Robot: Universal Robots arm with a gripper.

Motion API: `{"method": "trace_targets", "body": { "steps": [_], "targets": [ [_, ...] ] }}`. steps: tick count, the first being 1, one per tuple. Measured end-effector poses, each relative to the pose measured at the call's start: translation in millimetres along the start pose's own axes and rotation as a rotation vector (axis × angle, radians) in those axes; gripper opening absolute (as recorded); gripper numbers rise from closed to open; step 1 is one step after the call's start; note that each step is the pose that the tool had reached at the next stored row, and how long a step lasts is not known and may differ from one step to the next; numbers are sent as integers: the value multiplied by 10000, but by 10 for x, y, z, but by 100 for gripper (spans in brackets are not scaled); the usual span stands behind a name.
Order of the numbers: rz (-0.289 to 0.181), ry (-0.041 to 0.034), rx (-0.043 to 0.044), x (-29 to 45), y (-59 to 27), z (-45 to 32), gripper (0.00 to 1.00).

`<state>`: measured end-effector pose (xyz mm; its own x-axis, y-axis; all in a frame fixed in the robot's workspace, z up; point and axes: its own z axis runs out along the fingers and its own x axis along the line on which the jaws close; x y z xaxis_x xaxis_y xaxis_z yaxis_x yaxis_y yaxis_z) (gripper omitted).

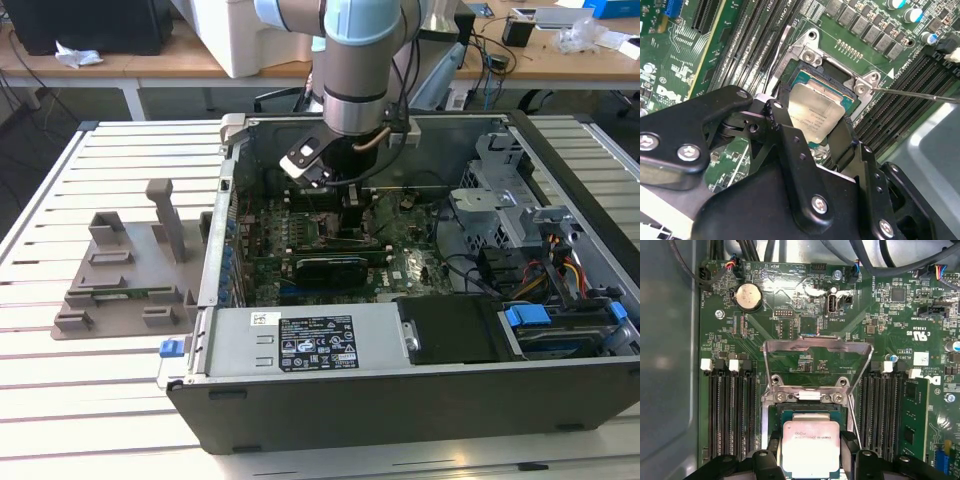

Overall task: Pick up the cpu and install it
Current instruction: 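Place the cpu into insertion slot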

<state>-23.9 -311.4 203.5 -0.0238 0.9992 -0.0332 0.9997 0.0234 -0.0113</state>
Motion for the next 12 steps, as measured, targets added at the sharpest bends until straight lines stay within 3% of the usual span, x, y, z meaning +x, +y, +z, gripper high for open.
{"method": "trace_targets", "body": {
  "steps": [5, 12],
  "targets": [
    [1, -4, 2, 1, 4, 51, 55],
    [6, -2, 1, 1, 11, 59, 55]
  ]
}}
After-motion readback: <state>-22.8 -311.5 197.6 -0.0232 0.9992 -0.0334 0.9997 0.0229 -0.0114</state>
